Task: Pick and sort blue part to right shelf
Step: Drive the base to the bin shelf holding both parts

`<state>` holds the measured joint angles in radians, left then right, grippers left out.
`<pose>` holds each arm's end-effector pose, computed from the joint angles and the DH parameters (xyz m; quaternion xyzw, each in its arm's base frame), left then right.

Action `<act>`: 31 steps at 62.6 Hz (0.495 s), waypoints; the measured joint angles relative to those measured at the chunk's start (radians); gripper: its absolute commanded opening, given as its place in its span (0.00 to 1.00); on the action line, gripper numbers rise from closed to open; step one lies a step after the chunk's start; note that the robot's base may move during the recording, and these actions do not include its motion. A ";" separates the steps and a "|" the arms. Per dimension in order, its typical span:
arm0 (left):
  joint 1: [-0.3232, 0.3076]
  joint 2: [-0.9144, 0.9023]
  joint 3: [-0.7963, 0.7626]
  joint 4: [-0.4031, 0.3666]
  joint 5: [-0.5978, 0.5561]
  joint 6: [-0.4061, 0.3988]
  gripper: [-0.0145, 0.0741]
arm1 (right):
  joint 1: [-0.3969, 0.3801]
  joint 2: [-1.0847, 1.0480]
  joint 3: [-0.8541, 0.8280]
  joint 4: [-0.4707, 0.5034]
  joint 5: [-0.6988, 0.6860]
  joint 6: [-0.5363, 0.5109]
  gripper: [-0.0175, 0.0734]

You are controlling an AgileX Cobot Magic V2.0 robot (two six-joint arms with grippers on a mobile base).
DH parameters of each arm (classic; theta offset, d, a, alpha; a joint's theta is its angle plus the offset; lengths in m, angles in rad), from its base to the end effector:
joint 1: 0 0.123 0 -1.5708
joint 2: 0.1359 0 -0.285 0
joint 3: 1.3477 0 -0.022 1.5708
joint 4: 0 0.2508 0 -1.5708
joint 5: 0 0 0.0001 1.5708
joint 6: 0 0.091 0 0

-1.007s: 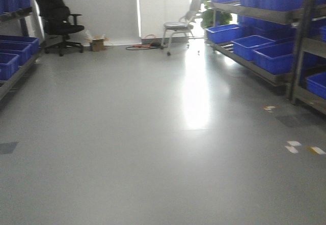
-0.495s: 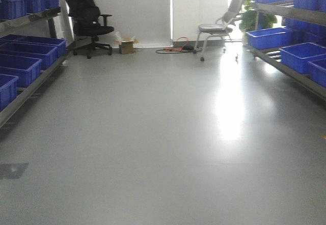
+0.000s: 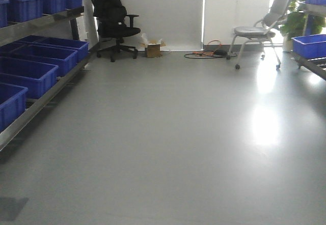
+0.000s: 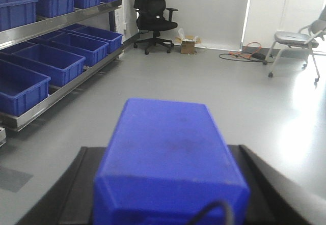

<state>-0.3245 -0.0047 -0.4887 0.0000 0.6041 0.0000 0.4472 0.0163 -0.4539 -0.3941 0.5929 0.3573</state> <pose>0.0057 -0.0019 0.3140 0.1156 0.7060 -0.1129 0.6896 0.0203 -0.0119 0.3080 -0.0761 0.7139 0.0865 0.6907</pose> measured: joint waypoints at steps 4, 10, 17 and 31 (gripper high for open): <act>0.000 0.000 0.000 0.000 0.000 0.000 0.48 | 0.000 0.000 0.000 0.000 0.000 0.000 0.35; 0.000 0.000 0.000 0.000 0.000 0.000 0.48 | 0.000 0.000 0.000 0.000 0.000 0.000 0.35; 0.000 0.000 0.000 0.000 0.000 0.000 0.48 | 0.000 0.000 0.000 0.000 0.000 0.000 0.35; 0.000 0.000 0.000 0.000 0.000 0.000 0.48 | 0.000 0.000 0.000 0.000 0.002 0.000 0.35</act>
<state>-0.3245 -0.0047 -0.4887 0.0000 0.6041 0.0000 0.4472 0.0163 -0.4539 -0.3941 0.5945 0.3573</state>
